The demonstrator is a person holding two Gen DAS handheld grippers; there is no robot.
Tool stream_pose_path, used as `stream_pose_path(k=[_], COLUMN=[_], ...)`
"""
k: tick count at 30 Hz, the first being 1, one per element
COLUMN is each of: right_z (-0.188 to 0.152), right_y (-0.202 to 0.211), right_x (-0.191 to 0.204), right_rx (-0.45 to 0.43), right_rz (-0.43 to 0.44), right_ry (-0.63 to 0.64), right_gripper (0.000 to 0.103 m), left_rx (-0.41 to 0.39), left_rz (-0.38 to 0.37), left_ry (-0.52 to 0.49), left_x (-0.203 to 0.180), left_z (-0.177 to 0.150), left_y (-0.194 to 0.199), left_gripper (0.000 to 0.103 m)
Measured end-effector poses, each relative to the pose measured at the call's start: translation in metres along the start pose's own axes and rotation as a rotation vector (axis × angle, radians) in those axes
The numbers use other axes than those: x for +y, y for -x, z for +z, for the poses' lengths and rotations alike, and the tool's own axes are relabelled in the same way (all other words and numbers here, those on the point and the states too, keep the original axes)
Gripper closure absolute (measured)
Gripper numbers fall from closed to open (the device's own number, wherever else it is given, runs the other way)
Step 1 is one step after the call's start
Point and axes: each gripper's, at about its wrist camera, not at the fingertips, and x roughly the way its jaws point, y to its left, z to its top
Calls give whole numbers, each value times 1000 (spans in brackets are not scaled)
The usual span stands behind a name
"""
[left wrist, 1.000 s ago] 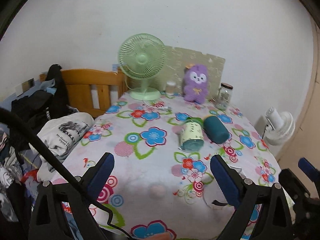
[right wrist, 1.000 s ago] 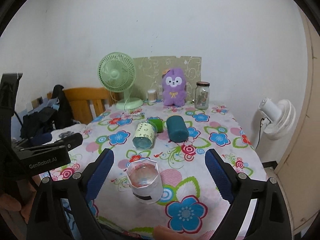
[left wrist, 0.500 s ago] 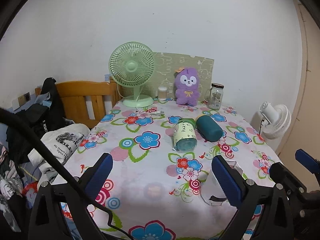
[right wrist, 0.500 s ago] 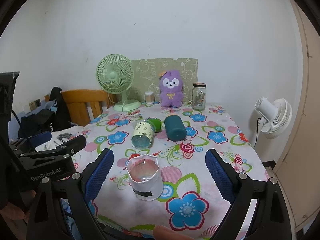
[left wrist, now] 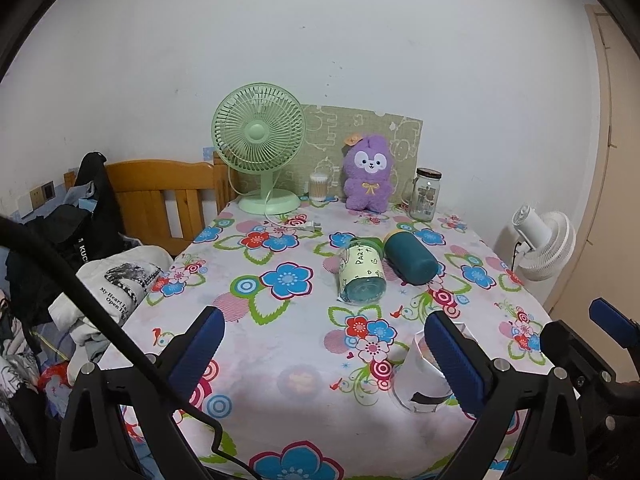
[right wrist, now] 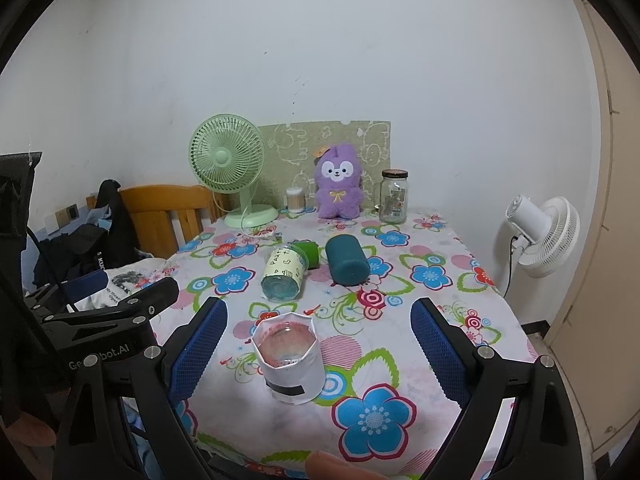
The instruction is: Flip cup upside down
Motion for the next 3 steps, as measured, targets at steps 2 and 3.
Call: stream_pose_path(k=[2, 3], right_z=[0, 0], right_y=[0, 1], right_x=[0, 1], right_rx=[2, 1], right_rz=[4, 4], right_ry=[1, 1], right_gripper=[8, 8], left_rx=[-1, 0], left_rz=[3, 4], left_ry=[-2, -3], left_x=[-1, -1], left_z=[0, 0], left_y=[1, 1], left_gripper=[1, 1])
